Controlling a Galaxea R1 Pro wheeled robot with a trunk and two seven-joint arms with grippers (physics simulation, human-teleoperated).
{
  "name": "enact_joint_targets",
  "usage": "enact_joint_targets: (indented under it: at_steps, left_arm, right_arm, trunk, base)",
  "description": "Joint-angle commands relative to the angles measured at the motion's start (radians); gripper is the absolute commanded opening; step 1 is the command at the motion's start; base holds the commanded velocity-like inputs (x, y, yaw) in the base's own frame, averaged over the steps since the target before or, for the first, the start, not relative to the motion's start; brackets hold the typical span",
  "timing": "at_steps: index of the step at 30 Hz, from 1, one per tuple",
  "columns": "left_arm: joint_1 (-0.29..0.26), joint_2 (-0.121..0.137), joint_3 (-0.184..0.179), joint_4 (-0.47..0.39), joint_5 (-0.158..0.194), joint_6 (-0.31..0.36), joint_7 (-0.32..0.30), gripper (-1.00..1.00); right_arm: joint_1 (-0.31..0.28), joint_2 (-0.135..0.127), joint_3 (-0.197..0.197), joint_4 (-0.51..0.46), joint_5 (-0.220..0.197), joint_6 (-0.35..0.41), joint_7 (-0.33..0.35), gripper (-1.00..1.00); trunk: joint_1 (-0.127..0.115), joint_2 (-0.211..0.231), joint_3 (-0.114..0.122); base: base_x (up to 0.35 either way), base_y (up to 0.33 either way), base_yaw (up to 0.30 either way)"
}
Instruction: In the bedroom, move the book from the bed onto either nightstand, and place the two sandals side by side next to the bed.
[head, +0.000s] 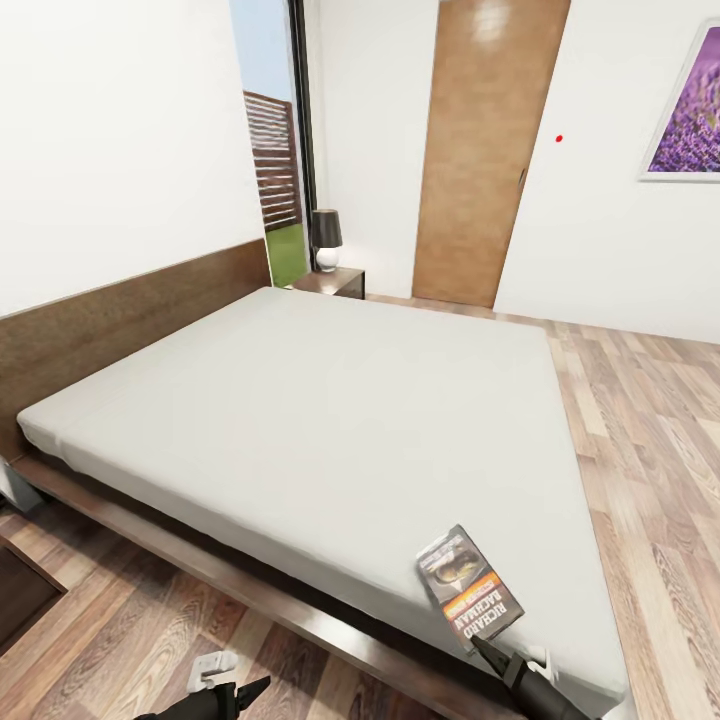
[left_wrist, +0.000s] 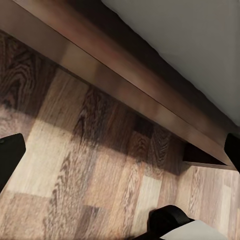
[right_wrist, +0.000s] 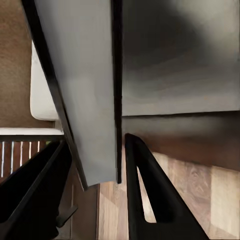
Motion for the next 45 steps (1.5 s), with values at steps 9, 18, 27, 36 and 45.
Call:
enact_joint_targets:
  at_steps: [9, 18, 27, 36, 45]
  left_arm:
    - [-0.001, 0.000, 0.004, 0.000, 0.003, 0.007, -0.005, 1.00]
    - [-0.001, 0.000, 0.004, 0.000, 0.003, 0.007, -0.005, 1.00]
    - [-0.001, 0.000, 0.004, 0.000, 0.001, 0.007, -0.005, 1.00]
    - [-0.001, 0.000, 0.004, 0.000, 0.001, 0.007, -0.005, 1.00]
    - [-0.001, 0.000, 0.005, 0.000, 0.004, 0.010, -0.006, 1.00]
  right_arm:
    - [0.000, 0.000, 0.001, 0.001, -0.009, 0.013, 0.003, -1.00]
    - [0.000, 0.000, 0.001, 0.000, -0.009, 0.012, 0.002, -1.00]
    - [0.000, 0.000, 0.001, 0.001, -0.009, 0.013, 0.002, -1.00]
    - [0.000, 0.000, 0.001, 0.000, -0.009, 0.013, 0.002, -1.00]
    - [0.000, 0.000, 0.001, -0.018, -0.009, 0.015, 0.005, -1.00]
  trunk:
    - [0.000, 0.000, -0.001]
    - [0.000, 0.000, -0.001]
    - [-0.027, 0.049, 0.021]
    - [-0.061, 0.112, 0.049]
    - [-0.096, 0.175, 0.078]
  base:
    - [0.000, 0.000, 0.000]
    - [0.000, 0.000, 0.000]
    - [0.000, 0.000, 0.000]
    - [0.000, 0.000, 0.000]
    - [0.000, 0.000, 0.000]
